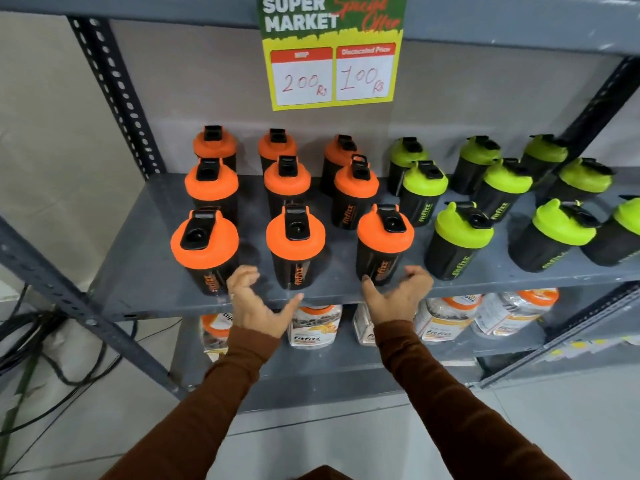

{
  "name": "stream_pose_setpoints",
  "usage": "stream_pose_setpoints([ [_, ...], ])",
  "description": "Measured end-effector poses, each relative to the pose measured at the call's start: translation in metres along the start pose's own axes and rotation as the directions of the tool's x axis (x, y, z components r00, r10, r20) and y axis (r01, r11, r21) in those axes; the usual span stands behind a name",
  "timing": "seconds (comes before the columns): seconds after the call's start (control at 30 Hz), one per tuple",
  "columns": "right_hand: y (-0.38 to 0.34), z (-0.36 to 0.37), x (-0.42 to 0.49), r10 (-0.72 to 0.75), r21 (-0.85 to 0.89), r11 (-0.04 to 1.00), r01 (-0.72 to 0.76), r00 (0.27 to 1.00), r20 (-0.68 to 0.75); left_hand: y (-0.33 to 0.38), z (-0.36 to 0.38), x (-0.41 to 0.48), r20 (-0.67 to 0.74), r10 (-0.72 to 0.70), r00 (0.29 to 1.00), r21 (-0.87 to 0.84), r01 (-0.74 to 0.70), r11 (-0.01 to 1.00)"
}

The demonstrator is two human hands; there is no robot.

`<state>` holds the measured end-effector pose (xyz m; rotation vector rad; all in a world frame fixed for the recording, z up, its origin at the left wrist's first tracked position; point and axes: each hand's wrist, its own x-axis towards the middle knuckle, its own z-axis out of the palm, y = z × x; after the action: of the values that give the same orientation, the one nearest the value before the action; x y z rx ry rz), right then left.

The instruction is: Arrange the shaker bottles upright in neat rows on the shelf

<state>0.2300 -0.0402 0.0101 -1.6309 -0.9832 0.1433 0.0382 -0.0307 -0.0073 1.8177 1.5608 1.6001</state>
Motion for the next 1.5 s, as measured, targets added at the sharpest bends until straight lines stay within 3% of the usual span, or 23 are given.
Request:
stream_pose_setpoints([
  [0.13,0.001,0.002,0.021,0.138,0.045,0.987,-0.154,0.958,0.25,0.002,0.02,0.019,0.199,-0.223,0.954,-0.131,0.251,0.959],
  [0.3,0.004,0.0,0.033,0.171,0.023,0.981,-0.195,0.904,0.393,-0.006,0.021,0.03,0.335,-0.281,0.899,-0.139,0.343,0.929],
  [0.5,0.007,0.004,0.031,0.188,0.011,0.978,-0.209,0.903,0.387,-0.012,0.021,0.032,0.345,-0.318,0.883,-0.064,0.36,0.931],
  [1.0,0.014,0.005,0.027,0.182,-0.007,0.981,-0.195,0.901,0.395,-0.019,0.019,0.034,0.389,-0.325,0.862,-0.074,0.381,0.922],
  [1.27,0.012,0.001,0.022,0.157,0.035,0.981,-0.188,0.896,0.414,-0.016,0.012,0.033,0.424,-0.265,0.866,0.005,0.29,0.957],
  [1.4,0.012,-0.006,0.012,0.142,0.031,0.985,-0.17,0.899,0.414,-0.014,0.004,0.022,0.449,-0.258,0.856,-0.039,0.307,0.951],
  [1.5,0.014,-0.011,-0.001,0.141,0.01,0.987,-0.158,0.906,0.399,-0.013,-0.002,0.002,0.367,-0.175,0.914,0.074,0.158,0.985],
])
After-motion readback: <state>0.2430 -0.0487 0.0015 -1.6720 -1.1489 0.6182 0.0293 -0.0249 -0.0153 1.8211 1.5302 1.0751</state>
